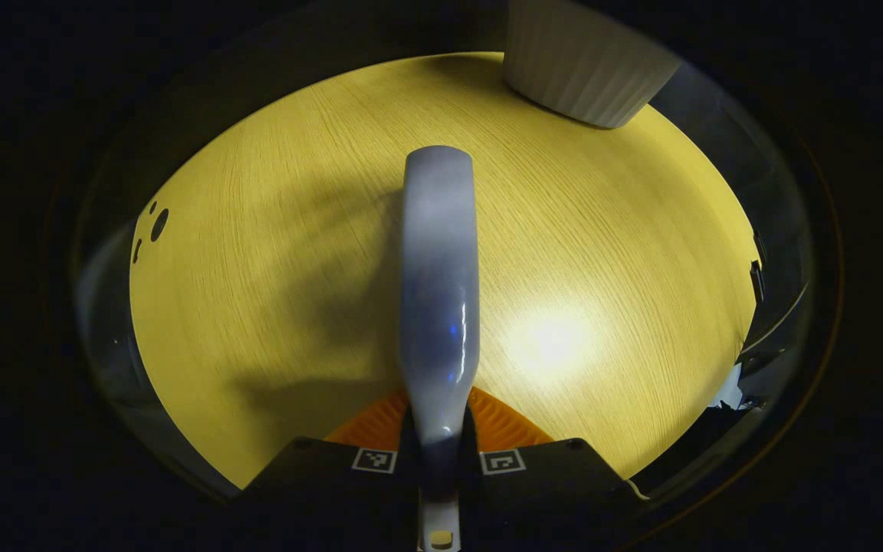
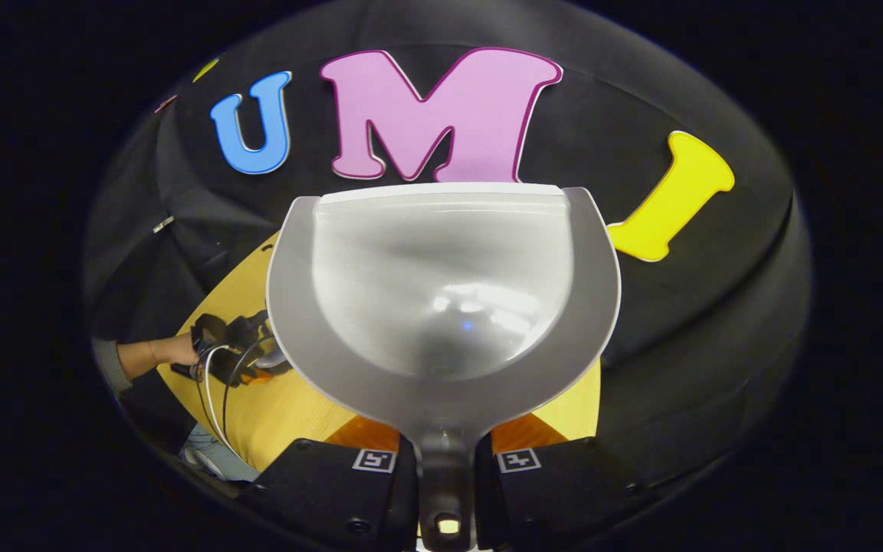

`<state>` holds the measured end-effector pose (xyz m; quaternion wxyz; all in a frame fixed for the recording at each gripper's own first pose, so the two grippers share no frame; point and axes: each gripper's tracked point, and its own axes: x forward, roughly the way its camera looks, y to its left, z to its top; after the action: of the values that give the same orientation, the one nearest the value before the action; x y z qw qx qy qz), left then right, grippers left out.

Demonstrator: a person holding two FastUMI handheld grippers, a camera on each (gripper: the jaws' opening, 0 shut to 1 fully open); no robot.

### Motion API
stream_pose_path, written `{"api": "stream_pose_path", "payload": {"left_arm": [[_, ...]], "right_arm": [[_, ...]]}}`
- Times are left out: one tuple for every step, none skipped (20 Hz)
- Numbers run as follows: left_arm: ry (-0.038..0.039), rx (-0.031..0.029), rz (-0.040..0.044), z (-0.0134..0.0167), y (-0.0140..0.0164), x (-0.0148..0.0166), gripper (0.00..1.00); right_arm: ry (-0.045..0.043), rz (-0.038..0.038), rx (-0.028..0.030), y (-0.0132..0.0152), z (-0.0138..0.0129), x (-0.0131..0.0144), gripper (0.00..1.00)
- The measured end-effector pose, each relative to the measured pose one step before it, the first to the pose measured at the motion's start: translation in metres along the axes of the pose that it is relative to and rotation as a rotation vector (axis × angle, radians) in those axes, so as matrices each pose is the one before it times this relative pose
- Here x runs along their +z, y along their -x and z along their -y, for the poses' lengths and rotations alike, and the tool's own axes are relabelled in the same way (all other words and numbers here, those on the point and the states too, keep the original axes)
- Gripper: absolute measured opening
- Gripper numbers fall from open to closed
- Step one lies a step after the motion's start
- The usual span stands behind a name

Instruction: Pick up the small broom and dustpan from the desktop, sweep the trash into the dustpan with the broom, and then empty the trash into the garbage bin.

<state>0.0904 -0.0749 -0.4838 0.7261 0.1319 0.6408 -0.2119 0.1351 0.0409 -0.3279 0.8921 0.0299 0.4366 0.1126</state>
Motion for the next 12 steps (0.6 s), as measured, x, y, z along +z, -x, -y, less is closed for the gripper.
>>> {"api": "stream_pose_path", "payload": {"left_arm": [[0.00664,0.00171,-0.00009,0.00013,-0.00014,0.00040,0.25],[0.00454,0.00060,0.00004,0.00158,-0.00031,-0.00043,0.25],[0.00139,0.00067,-0.00133,0.00046,0.00041,0.00048,0.25],[-0.00063,0.00170,-0.00290,-0.00049,-0.00046,-0.00079,0.25],[0.00102,0.00238,-0.00412,0.00033,0.00068,0.00047,0.25],[0.00614,0.00379,-0.00325,-0.00029,-0.00020,-0.00077,0.25],[0.00937,0.00577,-0.00383,0.00115,0.00017,0.00009,0.25],[0.01004,0.00640,-0.00116,0.00026,-0.00106,0.00018,0.25],[0.00674,0.00743,-0.00427,0.00191,0.00091,0.00085,0.25],[0.00021,0.00505,-0.00569,-0.00066,-0.00059,0.00094,0.25],[0.00027,0.00448,-0.00703,-0.00026,-0.00103,0.00108,0.25],[0.00004,0.00095,-0.00617,0.00002,-0.00173,-0.00167,0.25]], "right_arm": [[0.00755,-0.01308,0.01491,-0.00382,0.00080,-0.00459,0.33],[0.01183,-0.01405,0.01495,-0.00377,-0.00006,-0.00486,0.33],[0.00893,-0.01398,0.01864,-0.00535,0.00015,-0.00403,0.28],[0.00870,-0.01644,0.02080,-0.00300,-0.00361,-0.01003,0.33],[0.00566,-0.01454,0.01897,-0.00393,0.00004,-0.00768,0.33],[-0.00321,-0.01570,0.02127,-0.00083,-0.00295,-0.00904,0.33],[-0.00164,-0.01963,0.03031,-0.00363,-0.00333,-0.00989,0.37],[0.00582,-0.01116,0.01798,-0.00524,-0.00288,-0.01112,0.33],[0.01831,-0.01832,0.00153,-0.00495,0.00086,-0.01024,0.33],[0.02484,-0.01416,0.00481,-0.00215,0.00068,-0.00770,0.33],[0.01327,-0.00733,0.00382,-0.00239,0.00140,-0.00600,0.33],[0.00763,-0.02431,0.00780,-0.00234,0.00069,-0.00929,0.33]]}}
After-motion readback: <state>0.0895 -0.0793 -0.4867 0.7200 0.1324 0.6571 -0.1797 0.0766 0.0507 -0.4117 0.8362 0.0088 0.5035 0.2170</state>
